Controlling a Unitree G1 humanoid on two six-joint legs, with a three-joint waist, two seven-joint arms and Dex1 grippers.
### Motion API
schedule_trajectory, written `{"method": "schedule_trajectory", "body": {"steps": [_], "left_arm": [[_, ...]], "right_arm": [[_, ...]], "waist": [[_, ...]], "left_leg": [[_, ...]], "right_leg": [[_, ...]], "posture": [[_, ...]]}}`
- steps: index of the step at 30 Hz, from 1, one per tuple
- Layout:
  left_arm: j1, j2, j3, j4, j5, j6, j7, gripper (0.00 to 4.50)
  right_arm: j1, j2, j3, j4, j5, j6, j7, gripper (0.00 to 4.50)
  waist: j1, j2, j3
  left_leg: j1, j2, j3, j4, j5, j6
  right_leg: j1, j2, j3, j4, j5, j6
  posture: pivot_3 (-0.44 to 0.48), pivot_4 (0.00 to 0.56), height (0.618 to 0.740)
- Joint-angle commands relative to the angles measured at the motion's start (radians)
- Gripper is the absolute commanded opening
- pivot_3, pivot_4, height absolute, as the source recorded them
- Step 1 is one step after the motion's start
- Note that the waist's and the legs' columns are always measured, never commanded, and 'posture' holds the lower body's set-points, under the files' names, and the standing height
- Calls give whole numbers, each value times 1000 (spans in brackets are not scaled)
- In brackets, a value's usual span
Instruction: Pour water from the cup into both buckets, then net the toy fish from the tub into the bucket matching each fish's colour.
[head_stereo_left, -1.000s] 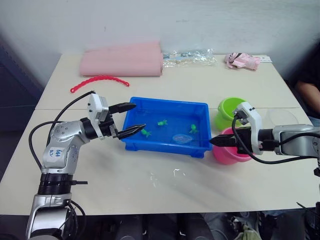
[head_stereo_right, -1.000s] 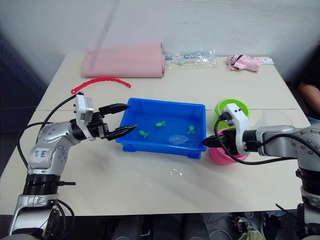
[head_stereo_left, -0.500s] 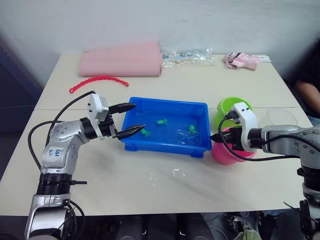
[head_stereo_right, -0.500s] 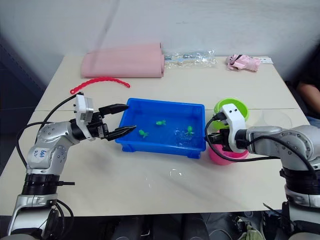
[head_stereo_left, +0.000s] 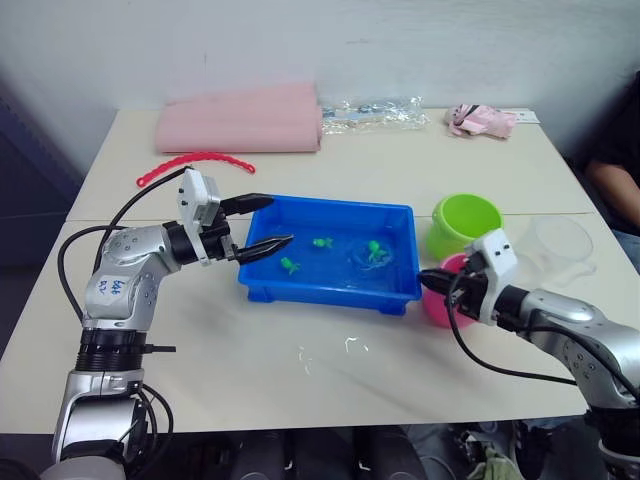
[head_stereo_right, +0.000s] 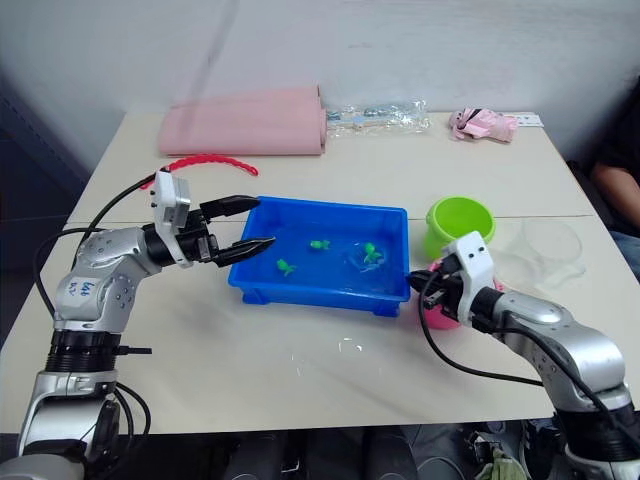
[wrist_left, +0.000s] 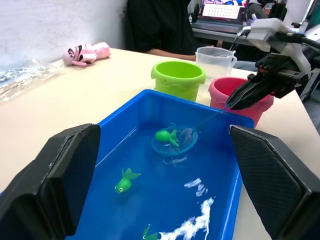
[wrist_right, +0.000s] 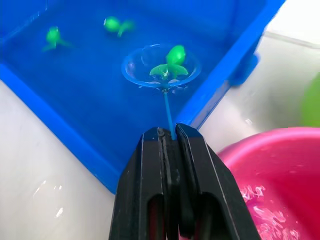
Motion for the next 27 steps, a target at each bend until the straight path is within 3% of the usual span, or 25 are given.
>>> {"method": "schedule_trajectory", "body": {"steps": [1,17,22,27], "left_arm": [[-39,6,0,14,-6,7,-9,4467],[-181,-69,-68,154,23,-61,-85,4467],[-208,-93,-89,176,39,-70,-93,4467],[-244,-114,-111,172,65,-56,-60,4467]], "right_arm": [[36,-7,-85,-59,-20,-120,73,0],[176,-23,-342,-163,21,-172,130,0],[194,-71,-434,-92,-31,-201,150,0],[191,-128,-439,40,-154,-297,180,0]], "waist": [[1,0,0],[17,0,0],[21,0,0],[25,0,0]], "left_leg": [[0,0,0,0,0,0],[0,0,0,1,0,0],[1,0,1,1,0,0],[1,0,1,1,1,0]], "right_leg": [[0,0,0,0,0,0],[1,1,0,0,0,0],[1,1,1,0,0,0],[1,1,1,0,0,0]], "posture": [[0,150,740],[0,150,740],[0,150,740],[0,150,740]]}}
